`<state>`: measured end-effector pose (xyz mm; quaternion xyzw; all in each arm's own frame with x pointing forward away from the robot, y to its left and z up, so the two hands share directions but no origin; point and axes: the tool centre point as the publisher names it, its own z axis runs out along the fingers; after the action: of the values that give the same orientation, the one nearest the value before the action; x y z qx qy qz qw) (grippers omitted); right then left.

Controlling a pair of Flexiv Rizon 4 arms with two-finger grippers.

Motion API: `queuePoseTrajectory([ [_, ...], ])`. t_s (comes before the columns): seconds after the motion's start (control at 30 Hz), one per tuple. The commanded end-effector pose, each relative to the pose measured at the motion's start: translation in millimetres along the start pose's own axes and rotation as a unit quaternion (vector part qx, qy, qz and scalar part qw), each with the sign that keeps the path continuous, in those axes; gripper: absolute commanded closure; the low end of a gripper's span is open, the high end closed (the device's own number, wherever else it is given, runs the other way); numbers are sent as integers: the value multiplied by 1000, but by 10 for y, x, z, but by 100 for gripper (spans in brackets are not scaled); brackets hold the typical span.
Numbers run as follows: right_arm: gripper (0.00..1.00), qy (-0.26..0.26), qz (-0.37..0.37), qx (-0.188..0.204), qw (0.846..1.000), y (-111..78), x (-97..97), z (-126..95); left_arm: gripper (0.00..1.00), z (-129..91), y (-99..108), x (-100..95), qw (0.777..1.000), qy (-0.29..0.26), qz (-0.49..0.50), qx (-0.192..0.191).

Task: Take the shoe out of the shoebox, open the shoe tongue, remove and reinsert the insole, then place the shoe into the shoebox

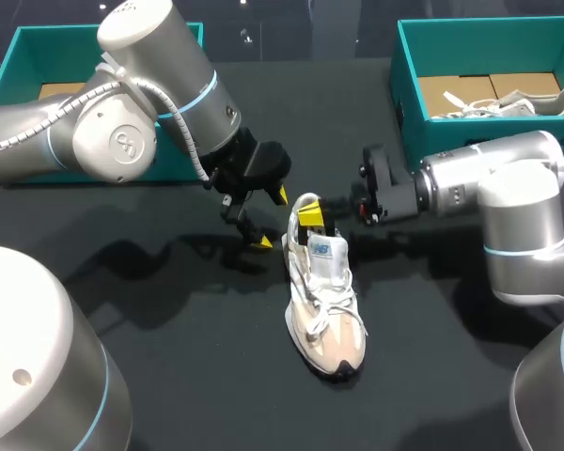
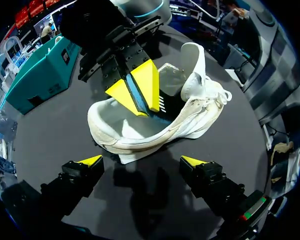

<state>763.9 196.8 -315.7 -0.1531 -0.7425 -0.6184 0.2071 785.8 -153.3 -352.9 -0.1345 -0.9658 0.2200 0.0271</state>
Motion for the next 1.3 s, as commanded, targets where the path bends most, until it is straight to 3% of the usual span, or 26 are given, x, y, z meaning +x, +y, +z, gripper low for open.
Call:
queuePoseTrajectory([
  [0.03, 100, 6, 23, -5, 1000, -140, -28, 17, 0, 5, 2, -1, 1000, 0, 0, -1],
  [0.33, 100, 11, 77, -18, 997, -426, 30, 49, 0, 5, 2, -1, 1000, 0, 0, -1],
  [0.43, 100, 1, 64, -14, 998, -357, 61, 56, 0, 5, 2, -1, 1000, 0, 0, -1],
  [0.53, 80, -7, 44, -11, 999, -257, 84, 40, 0, 5, 2, -1, 1000, 0, 0, -1],
  [0.63, 71, -12, 27, -7, 1000, -173, 90, 26, 0, 5, 2, -1, 1000, 0, 0, -1],
  [1.0, 70, -26, -12, 10, 1000, 60, 69, -74, 0, 5, 2, -1, 1000, 0, 0, -1],
  [1.3, 69, -40, -7, 14, 999, 86, 47, -213, 0, -156, 2, -8, 1000, -4, 15, 1],
])
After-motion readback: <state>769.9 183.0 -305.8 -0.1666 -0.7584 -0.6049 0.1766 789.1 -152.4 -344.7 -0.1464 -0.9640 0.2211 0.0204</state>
